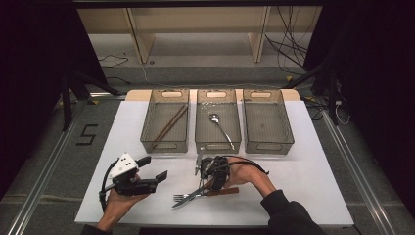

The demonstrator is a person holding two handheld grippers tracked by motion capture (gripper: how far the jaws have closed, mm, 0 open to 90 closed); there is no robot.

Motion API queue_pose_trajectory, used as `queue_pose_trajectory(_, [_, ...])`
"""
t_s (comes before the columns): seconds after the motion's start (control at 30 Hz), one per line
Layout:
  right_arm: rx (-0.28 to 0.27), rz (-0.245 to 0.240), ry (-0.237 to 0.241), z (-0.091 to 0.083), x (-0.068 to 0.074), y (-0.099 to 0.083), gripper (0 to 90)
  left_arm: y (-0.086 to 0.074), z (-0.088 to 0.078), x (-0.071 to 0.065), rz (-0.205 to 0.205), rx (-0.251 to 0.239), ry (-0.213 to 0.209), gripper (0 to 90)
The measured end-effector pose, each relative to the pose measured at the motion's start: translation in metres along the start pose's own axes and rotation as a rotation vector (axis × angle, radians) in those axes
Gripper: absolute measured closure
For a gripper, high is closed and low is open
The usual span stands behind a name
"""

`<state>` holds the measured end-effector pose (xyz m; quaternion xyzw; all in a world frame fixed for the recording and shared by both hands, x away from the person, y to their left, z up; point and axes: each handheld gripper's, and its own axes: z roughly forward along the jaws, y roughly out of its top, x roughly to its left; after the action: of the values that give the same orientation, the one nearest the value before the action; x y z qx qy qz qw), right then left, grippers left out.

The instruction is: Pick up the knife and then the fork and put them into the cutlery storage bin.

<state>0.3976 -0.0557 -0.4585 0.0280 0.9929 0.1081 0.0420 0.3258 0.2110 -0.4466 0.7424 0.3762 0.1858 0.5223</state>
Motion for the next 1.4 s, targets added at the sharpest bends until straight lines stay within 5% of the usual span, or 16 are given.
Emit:
queue_pose_trajectory(0.63, [0.064,-0.072,0.013,0.000,0.007,0.010,62.3,0.000,0.000,0.000,0.004,0.001,0.000,16.8])
queue_pose_trajectory(1.4, [0.073,-0.194,0.010,-0.001,0.015,0.010,75.8,0.000,0.000,0.000,0.001,0.003,0.001,16.9])
